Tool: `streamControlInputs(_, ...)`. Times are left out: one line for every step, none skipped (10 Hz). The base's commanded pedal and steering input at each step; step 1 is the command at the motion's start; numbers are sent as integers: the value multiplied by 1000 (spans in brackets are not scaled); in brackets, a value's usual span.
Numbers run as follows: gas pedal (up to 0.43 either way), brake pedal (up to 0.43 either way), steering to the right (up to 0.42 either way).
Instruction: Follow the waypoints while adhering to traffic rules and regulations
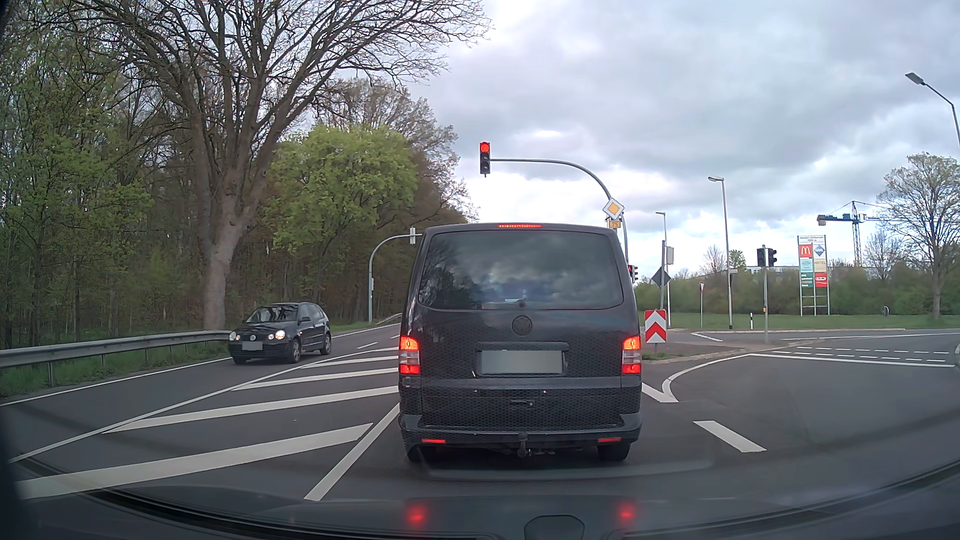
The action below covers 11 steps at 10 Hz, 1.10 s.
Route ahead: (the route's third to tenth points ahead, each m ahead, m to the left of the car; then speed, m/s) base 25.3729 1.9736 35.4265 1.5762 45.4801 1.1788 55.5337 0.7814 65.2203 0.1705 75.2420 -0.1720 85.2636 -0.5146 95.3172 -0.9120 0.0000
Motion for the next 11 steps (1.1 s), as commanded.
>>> streamControlInputs(0,201,-1)
streamControlInputs(0,201,-1)
streamControlInputs(0,201,-1)
streamControlInputs(0,201,-1)
streamControlInputs(0,201,-1)
streamControlInputs(0,201,-1)
streamControlInputs(0,201,-1)
streamControlInputs(0,201,-1)
streamControlInputs(0,201,-1)
streamControlInputs(0,201,-2)
streamControlInputs(0,201,-2)
